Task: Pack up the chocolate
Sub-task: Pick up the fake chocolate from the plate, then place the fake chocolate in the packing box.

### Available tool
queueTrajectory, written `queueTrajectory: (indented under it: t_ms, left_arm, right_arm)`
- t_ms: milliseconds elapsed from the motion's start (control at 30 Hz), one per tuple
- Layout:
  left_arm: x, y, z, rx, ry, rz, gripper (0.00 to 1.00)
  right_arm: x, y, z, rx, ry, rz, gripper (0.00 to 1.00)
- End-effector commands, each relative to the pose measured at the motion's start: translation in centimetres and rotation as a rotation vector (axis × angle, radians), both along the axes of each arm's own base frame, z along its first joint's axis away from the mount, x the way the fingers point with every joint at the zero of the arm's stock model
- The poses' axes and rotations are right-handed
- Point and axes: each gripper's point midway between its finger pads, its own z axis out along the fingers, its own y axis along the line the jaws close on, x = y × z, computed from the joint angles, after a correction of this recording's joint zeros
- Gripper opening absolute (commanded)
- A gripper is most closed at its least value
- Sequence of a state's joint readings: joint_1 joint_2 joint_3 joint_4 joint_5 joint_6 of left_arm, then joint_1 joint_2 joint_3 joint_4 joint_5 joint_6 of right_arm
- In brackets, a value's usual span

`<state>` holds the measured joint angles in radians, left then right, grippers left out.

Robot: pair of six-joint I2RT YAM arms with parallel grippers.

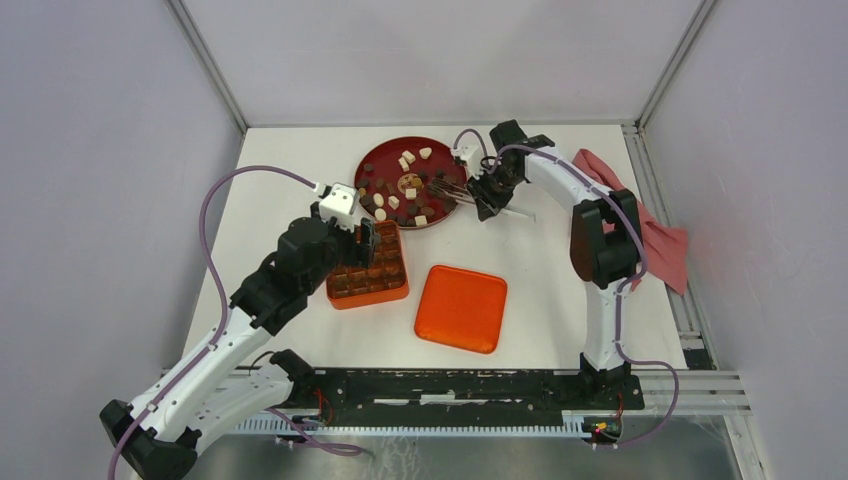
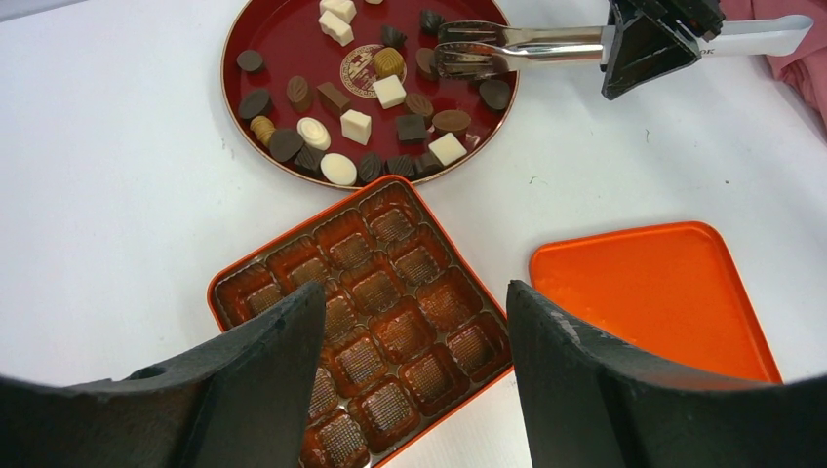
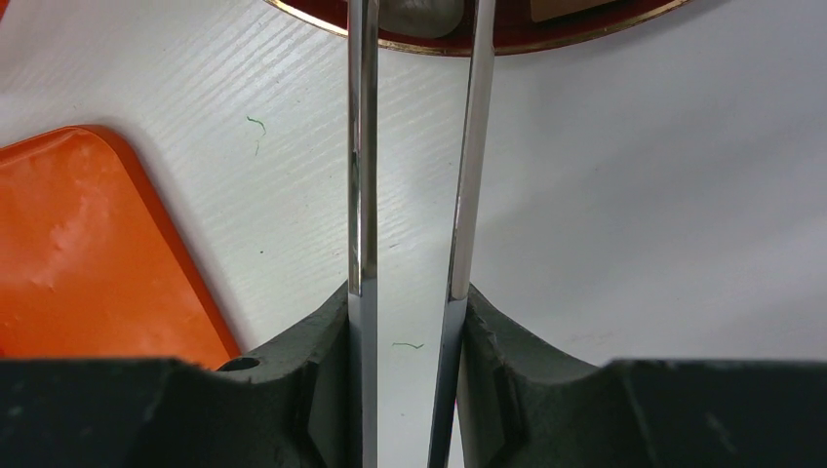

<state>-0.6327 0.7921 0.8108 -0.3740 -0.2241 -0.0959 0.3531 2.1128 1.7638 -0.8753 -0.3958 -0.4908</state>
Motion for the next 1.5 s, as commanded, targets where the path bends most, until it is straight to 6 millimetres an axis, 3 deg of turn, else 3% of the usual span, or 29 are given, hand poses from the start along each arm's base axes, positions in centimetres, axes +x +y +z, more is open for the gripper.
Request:
queueTrajectory:
  t_ms: [0,267,800,1167,1467]
  left_arm:
    - [0.1,0.0,0.0,0.02,-0.01,-0.022,0.74]
    - [0.1,0.0,0.1,0.017,-0.012,-0.018,0.74]
    - [0.5,1.3,0.3,0.022,-0.026,0.045,0.74]
    - [0.6,2.7,1.1,0.017,-0.057,0.11,0.74]
    - [0.5,3.9,1.9,0.002,-0.087,0.163,0.75]
  right_arm:
    - [1.3,1.1,4.6,0.102,-0.102,0.011,0.0]
    - [1.0,1.6,5.4,0.144,-0.117,0.034,0.0]
    - [-1.9,4.0,8.5,0.293,-0.136,0.168,0.0]
    - [-5.4,6.6,8.6,0.295,-0.149,0.314,0.0]
    - [-7.0,8.0,7.1,0.173,-0.186,0.378,0.0]
